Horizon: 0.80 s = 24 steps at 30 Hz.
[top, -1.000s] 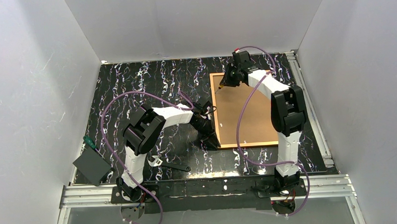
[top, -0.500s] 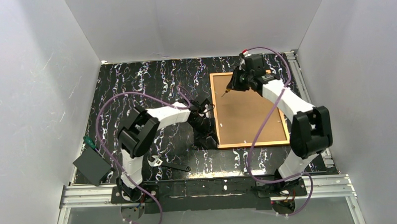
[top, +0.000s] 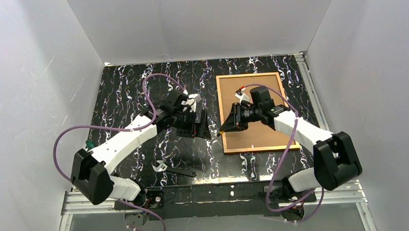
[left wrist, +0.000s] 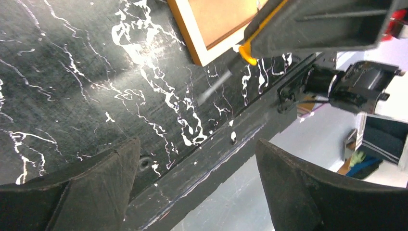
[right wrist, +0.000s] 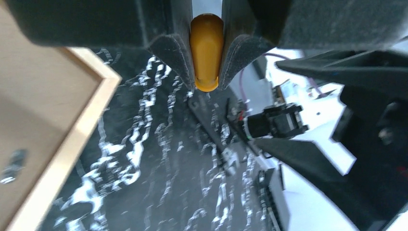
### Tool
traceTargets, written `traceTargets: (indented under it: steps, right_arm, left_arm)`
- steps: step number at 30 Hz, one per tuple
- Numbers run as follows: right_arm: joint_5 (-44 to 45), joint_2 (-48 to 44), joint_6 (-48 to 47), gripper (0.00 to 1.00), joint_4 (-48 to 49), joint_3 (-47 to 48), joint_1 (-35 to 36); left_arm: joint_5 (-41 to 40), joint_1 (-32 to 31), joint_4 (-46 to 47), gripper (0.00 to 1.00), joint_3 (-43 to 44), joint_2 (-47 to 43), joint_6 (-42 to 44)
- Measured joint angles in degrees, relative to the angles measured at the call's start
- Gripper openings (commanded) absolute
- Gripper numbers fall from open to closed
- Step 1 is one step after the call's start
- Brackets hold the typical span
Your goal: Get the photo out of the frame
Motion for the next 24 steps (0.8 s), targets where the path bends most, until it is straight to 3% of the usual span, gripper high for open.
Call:
traceTargets:
  steps: [5,8,13,17,18,19,22,23,24]
  right_arm:
    - [-3.1,-3.7,9.7,0.01,7.9,-4.3,2.8]
    - [-3.8,-3.8,15.2,0.01,13.5,-5.9,4.7]
    - [-3.5,-3.8,19.9,0.01,17.7,-6.2,8.3]
    - [-3.4,-4.2,22.3,0.01,20.1,-6.2,9.1]
    - [-3.6,-4.2,22.6,0.01,20.2,-6.2,9.1]
    - [-3.8,-4.3,22.6,0.08,20.2,-6.2,9.0]
    - [-4.1,-4.7,21.2,0.67,19.0,-5.9,9.0]
    - [-4.3,-4.9,19.2,0.79,17.4,-5.3,8.9]
    - [-4.6,-5.4,16.5,0.85,15.0,-4.6,8.8]
  left_arm:
    - [5.9,0.0,0.5,0.79,-1.9,1.3,2.7]
    - [9.3,-0.1,1.1,0.69,-2.6,2.1,3.3]
    - [13.9,-0.3,4.1,0.27,-2.6,2.1,2.7]
    - [16.6,-0.2,5.5,0.00,-2.6,2.1,3.1]
    - [17.2,-0.3,5.9,0.00,-2.6,2.1,3.3]
    - [17.6,-0.5,6.5,0.00,-2.6,2.0,3.9]
    - [17.7,-0.7,6.1,0.00,-2.7,1.7,4.9]
    - [17.7,-0.7,5.4,0.00,-2.6,1.4,5.6]
    - [17.8,-0.6,3.8,0.00,-2.5,1.2,6.5]
